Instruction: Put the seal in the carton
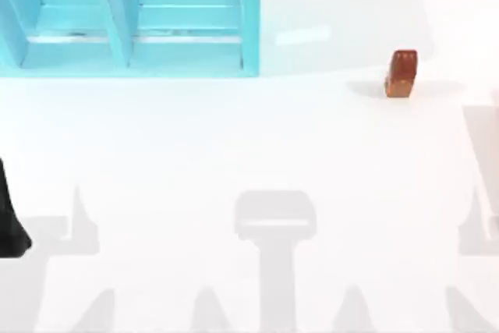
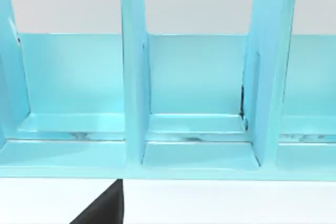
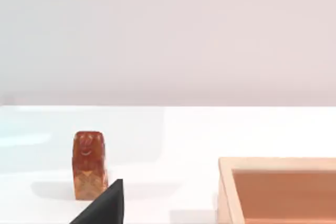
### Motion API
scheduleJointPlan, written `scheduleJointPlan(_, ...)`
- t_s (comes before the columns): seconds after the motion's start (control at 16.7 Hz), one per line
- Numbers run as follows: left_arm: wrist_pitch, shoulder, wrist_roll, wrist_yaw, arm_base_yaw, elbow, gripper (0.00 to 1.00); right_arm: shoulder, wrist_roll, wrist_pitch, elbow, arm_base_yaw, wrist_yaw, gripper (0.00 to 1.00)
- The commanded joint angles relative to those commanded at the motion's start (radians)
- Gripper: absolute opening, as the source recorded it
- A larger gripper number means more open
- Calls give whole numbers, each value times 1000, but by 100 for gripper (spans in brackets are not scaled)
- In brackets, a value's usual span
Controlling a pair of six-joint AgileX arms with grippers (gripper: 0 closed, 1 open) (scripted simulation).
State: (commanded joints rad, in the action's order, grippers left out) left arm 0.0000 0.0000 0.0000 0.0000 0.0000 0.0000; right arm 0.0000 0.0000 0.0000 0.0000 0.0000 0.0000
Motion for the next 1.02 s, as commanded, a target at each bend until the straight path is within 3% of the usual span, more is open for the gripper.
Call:
scheduleJointPlan(0.24, 0, 0, 0, 0, 0, 0, 100, 28, 1, -25, 24, 10, -4, 100)
scheduleJointPlan(0.48, 0, 0, 0, 0, 0, 0, 100, 194, 10, -159, 179, 67, -25, 100)
scheduleJointPlan(0.72, 0, 0, 0, 0, 0, 0, 100, 463, 37, -340, 463, 144, -55, 100)
scheduleJointPlan(1.02, 0, 0, 0, 0, 0, 0, 100, 881, 94, -552, 964, 233, -91, 100)
